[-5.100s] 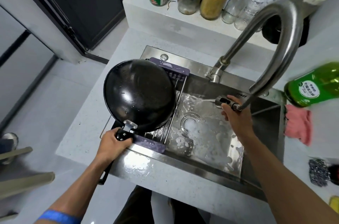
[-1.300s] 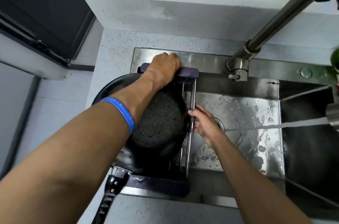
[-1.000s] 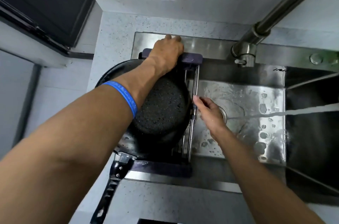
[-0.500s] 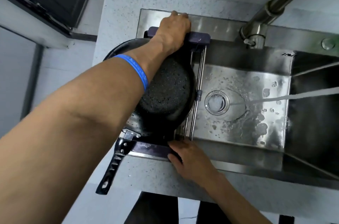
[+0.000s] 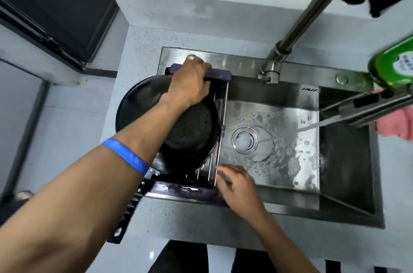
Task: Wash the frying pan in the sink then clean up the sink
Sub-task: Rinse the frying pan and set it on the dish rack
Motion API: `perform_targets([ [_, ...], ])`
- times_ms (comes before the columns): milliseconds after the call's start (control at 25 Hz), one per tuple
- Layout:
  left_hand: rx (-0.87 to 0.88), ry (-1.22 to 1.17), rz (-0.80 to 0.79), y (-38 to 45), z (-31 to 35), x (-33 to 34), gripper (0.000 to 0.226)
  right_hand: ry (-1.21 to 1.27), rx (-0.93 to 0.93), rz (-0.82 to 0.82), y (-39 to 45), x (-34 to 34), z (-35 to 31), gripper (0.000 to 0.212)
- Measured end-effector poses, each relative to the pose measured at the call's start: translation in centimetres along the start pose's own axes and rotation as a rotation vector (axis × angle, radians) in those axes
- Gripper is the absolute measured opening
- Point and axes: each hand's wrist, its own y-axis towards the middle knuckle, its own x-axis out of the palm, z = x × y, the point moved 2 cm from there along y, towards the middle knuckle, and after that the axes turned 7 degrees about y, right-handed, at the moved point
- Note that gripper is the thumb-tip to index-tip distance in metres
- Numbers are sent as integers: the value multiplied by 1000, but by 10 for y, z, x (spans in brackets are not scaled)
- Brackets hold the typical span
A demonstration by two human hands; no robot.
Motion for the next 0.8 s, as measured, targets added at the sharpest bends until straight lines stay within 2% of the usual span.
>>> perform_targets([
  [80, 43, -36, 49, -52, 32, 10, 40, 125, 223, 171, -10, -53, 12, 23],
  [160, 73, 11, -22, -90, 70, 29, 43, 220, 361, 324, -13, -111, 26, 21],
  [240, 78, 48, -132, -114, 104, 53, 49, 390, 373, 547, -16, -171, 28, 29],
  [320, 81, 78, -200, -131, 128, 79, 53, 512, 215, 697, -19, -220, 16, 50],
  [360, 79, 89, -227, -138, 137, 92, 52, 539, 80, 711, -20, -239, 4, 56],
  [400, 72, 106, -256, -145, 144, 106, 50, 544, -23, 701, -19, -255, -10, 53],
  [440, 59, 124, -287, -151, 149, 118, 46, 526, -72, 678, -14, -268, -22, 41],
  [520, 18, 107, -353, -160, 161, 133, 39, 339, -52, 657, 3, -289, -36, 13],
  [600, -16, 53, -428, -171, 169, 140, 38, 217, -4, 582, 18, -300, -36, 18],
  [680, -12, 49, -546, -182, 169, 145, 35, 278, 28, 472, 23, -304, -31, 21],
  [800, -45, 85, -654, -199, 162, 153, 24, 312, -38, 277, 25, -312, -22, 17],
])
